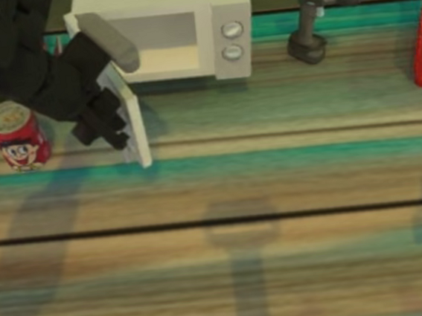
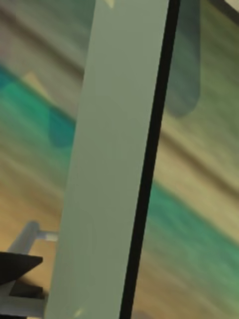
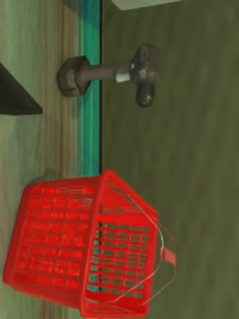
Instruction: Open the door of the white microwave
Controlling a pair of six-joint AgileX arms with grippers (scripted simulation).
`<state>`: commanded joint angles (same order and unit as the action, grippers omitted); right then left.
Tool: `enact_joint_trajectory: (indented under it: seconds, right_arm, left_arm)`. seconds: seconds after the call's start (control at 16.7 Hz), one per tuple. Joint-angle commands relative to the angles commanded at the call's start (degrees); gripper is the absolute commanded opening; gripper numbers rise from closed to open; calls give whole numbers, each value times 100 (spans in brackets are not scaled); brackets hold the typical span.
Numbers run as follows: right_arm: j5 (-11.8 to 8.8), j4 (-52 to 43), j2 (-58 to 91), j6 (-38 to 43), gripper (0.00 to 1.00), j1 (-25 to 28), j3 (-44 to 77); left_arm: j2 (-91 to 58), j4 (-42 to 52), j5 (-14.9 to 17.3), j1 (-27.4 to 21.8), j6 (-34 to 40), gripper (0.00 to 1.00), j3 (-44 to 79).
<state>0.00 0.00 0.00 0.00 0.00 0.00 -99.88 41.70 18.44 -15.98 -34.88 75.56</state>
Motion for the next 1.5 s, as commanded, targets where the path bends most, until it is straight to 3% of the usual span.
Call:
enact_joint_trajectory:
  seconds: [0.18,1.5]
  right_arm:
    - [0,0,0,0,100,0,0]
    - [0,0,0,0,100,0,0]
  left_arm:
    - [42,76,126,118,-285,0,-5]
    - [44,77,128,120,-289,0,-5]
